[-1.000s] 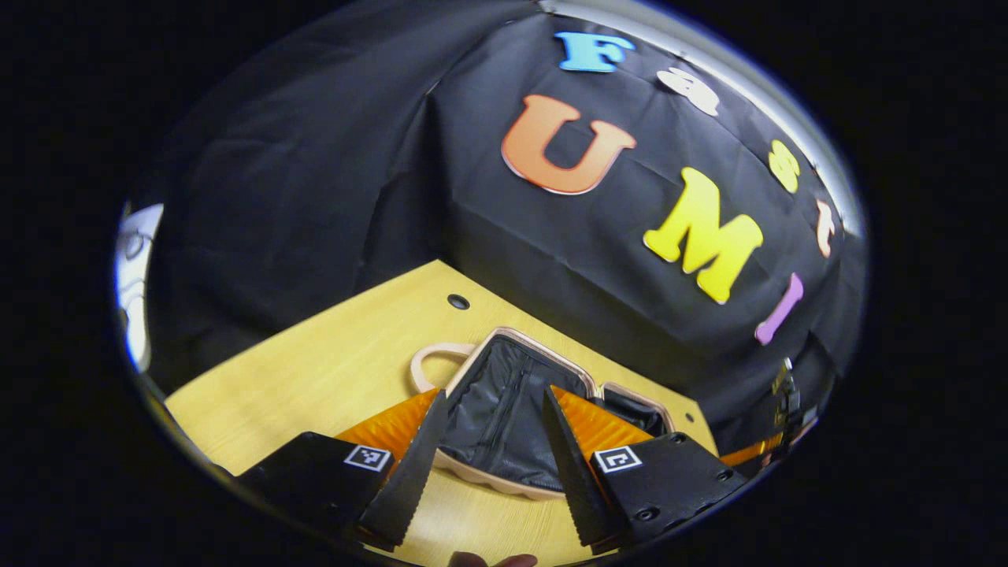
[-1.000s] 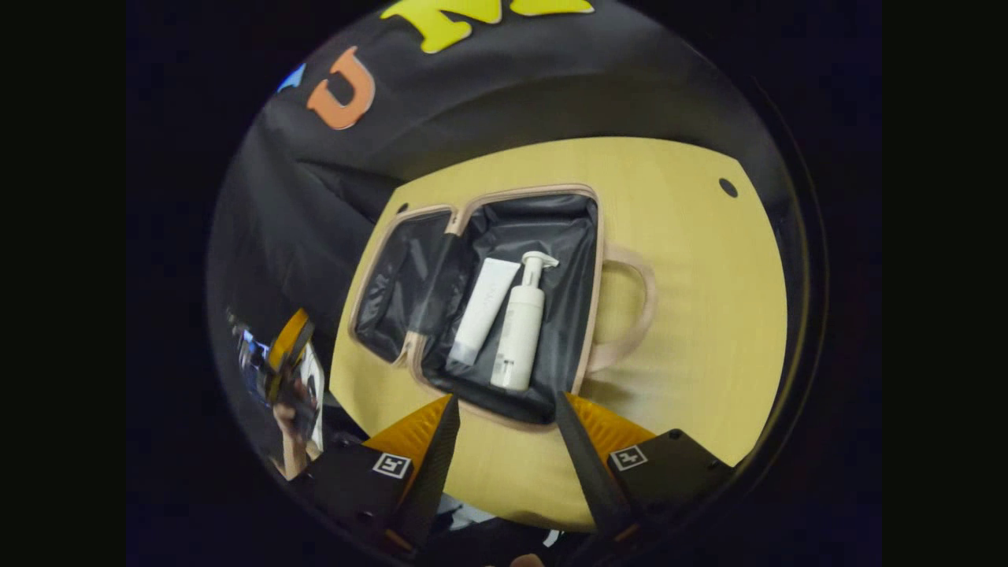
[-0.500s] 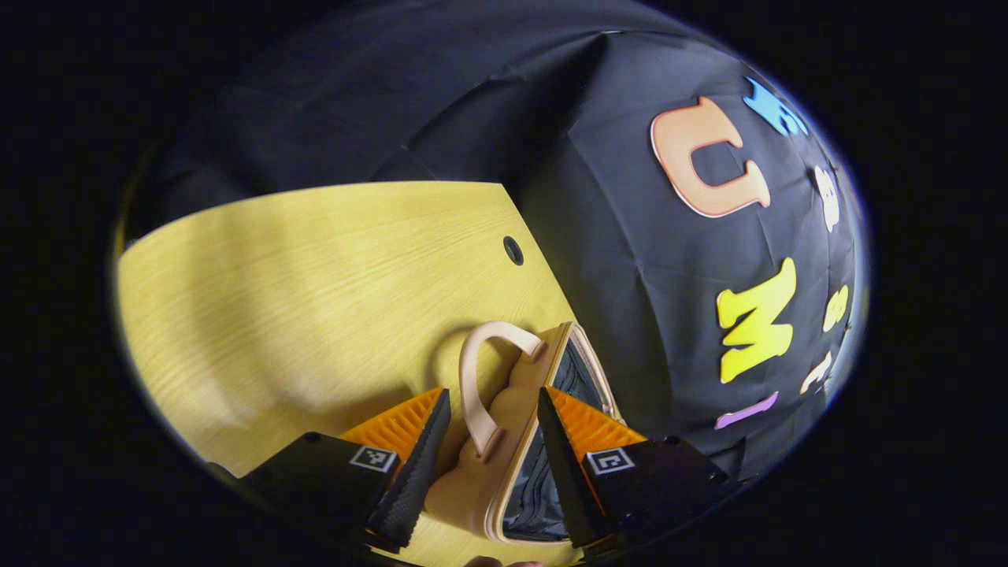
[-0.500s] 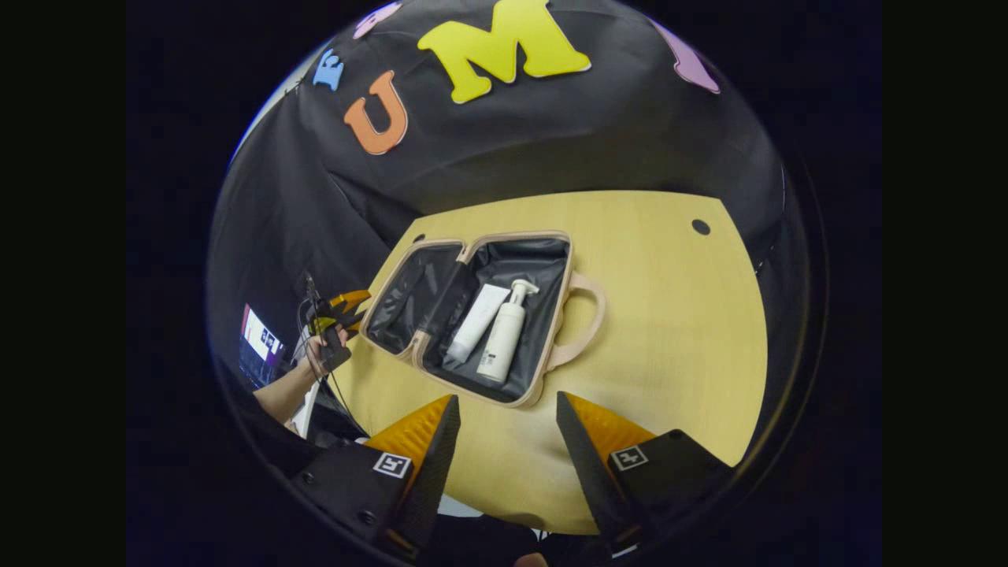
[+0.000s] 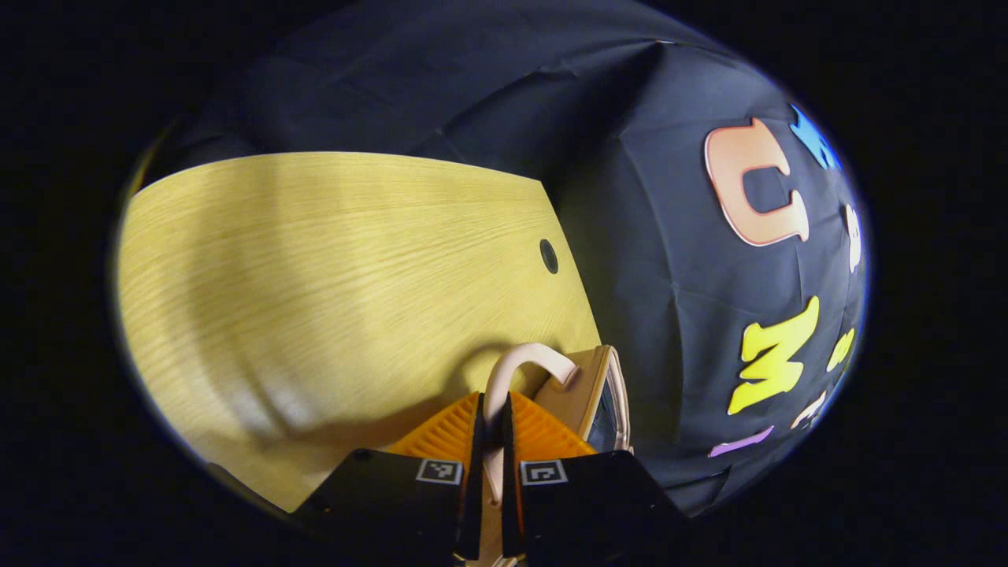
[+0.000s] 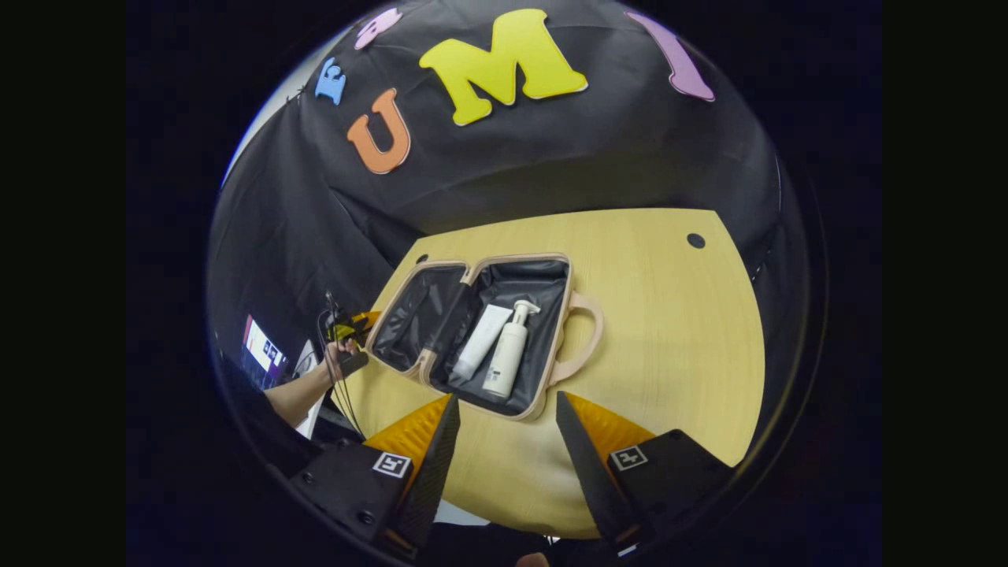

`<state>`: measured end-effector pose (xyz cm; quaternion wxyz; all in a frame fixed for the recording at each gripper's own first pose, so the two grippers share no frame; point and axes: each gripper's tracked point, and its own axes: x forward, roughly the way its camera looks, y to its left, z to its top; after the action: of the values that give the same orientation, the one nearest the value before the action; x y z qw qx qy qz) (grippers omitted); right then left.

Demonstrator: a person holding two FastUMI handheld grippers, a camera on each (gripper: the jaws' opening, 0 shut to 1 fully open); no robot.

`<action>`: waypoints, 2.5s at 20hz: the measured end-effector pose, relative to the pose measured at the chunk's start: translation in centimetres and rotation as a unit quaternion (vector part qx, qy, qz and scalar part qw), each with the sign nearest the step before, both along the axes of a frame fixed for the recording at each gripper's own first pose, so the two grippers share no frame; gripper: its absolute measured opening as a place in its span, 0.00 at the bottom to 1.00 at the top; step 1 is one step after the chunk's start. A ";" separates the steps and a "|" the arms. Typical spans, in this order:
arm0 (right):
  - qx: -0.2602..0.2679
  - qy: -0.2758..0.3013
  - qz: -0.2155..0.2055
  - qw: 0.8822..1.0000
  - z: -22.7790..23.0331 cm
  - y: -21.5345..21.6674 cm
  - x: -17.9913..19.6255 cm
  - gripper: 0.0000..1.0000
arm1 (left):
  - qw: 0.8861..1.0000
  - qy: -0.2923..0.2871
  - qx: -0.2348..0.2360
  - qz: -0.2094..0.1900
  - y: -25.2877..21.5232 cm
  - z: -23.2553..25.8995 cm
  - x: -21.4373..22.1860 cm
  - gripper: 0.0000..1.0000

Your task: First open the suitcase, pack the skin care products into it, and then close the suitcase.

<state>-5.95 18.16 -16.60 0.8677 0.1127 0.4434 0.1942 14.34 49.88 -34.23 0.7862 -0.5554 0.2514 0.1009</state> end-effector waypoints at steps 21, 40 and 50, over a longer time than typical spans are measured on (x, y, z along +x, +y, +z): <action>-0.087 -0.232 -0.219 0.944 8.9 -19.3 1.4 0.74 | 0.823 -0.186 0.530 -0.081 -29.4 30.5 -4.2 0.06; -0.178 -0.192 -0.278 0.925 9.0 -32.6 -3.4 0.74 | 0.778 -0.136 0.565 -0.239 -55.0 10.2 -1.6 0.07; -0.163 -0.214 -0.217 0.939 9.5 -30.5 -1.1 0.74 | 0.799 -0.147 0.539 -0.221 -56.0 12.9 -2.5 0.46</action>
<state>-7.03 -12.38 -7.06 0.9696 0.0193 0.2378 -0.0538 11.84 -6.12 -21.33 0.9871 0.0203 0.1537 -0.0395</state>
